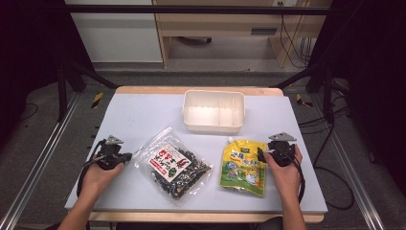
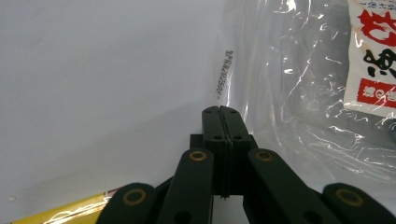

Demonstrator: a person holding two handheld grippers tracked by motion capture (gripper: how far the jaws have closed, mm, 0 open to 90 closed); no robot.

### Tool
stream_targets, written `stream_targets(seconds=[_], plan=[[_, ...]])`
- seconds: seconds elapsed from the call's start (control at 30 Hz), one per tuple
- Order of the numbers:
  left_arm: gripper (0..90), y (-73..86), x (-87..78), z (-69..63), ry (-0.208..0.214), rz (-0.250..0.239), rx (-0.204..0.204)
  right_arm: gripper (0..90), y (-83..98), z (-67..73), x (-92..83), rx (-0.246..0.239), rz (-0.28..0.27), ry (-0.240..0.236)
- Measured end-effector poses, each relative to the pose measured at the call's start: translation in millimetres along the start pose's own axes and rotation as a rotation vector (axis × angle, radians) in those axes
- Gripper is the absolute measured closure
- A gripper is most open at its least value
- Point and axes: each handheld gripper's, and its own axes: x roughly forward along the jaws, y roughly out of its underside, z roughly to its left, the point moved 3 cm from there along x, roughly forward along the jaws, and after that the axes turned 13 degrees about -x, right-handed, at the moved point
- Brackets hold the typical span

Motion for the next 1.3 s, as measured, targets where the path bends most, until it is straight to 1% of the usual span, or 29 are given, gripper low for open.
stream_targets(seconds=[0.03,0.13,0.33,0.43,0.57,0.6,0.63,0.7,0.73,0.83,0.9,0.97,1.0,1.03,1.07,1.13,1.2,1.23,1.3], plan=[[90.0,-0.6,-0.9,0.1,-0.001,-0.006,0.007,17.0,0.0,0.0,0.0,0.000,0.000,0.001],[90.0,-1.7,-3.6,0.0,-0.002,-0.017,0.012,17.0,-0.2,0.2,-0.2,0.002,0.000,0.001],[90.0,-5.7,-14.6,-1.9,0.013,-0.066,0.021,17.0,-0.4,-0.2,-0.7,0.006,-0.003,0.001],[90.0,-7.6,-20.2,-3.6,0.019,-0.088,0.023,17.0,-0.2,-1.0,-0.9,-0.004,-0.005,0.003],[90.0,-9.7,-28.1,-5.2,0.041,-0.117,0.016,17.0,-0.4,-1.1,-1.0,-0.002,-0.008,0.004],[90.0,-10.4,-30.6,-6.4,0.043,-0.127,0.018,17.0,-1.0,-0.2,-1.4,0.011,-0.005,0.003],[90.0,-10.4,-30.6,-6.4,0.043,-0.127,0.018,17.0,-1.0,-0.2,-1.4,0.011,-0.005,0.003],[90.0,-13.5,-39.1,-10.3,0.055,-0.157,0.022,17.0,-2.0,0.5,-2.5,0.014,-0.012,0.005],[90.0,-14.5,-41.5,-11.6,0.059,-0.166,0.025,17.0,-2.7,0.3,-3.7,0.008,-0.021,0.007],[90.0,-15.4,-44.4,-14.0,0.060,-0.173,0.033,17.0,-4.5,0.9,-5.9,0.009,-0.034,0.008],[90.0,-15.2,-44.3,-14.7,0.061,-0.168,0.039,17.0,-6.4,1.7,-7.0,0.005,-0.047,0.009],[90.0,-15.3,-44.0,-14.8,0.062,-0.168,0.040,17.0,-7.8,3.5,-7.2,0.010,-0.046,0.009],[90.0,-15.6,-44.2,-15.0,0.063,-0.169,0.041,17.0,-8.6,5.0,-8.0,0.012,-0.044,-0.002],[90.0,-16.3,-45.0,-15.8,0.061,-0.171,0.045,17.0,-8.5,4.5,-7.4,-0.008,-0.051,0.005],[90.0,-16.3,-45.0,-15.8,0.061,-0.171,0.045,17.0,-8.5,4.5,-7.4,-0.008,-0.051,0.005],[90.0,-17.7,-46.4,-18.0,0.067,-0.179,0.048,17.0,-12.2,9.0,-10.9,-0.002,-0.069,-0.004],[90.0,-18.2,-46.5,-19.5,0.065,-0.180,0.054,17.0,-15.9,12.6,-13.7,-0.010,-0.088,-0.014],[90.0,-18.2,-46.3,-19.9,0.066,-0.176,0.056,17.0,-17.7,14.7,-14.8,-0.021,-0.097,-0.018],[90.0,-18.3,-46.2,-20.1,0.066,-0.176,0.057,17.0,-19.5,17.1,-15.7,-0.027,-0.098,-0.019]])
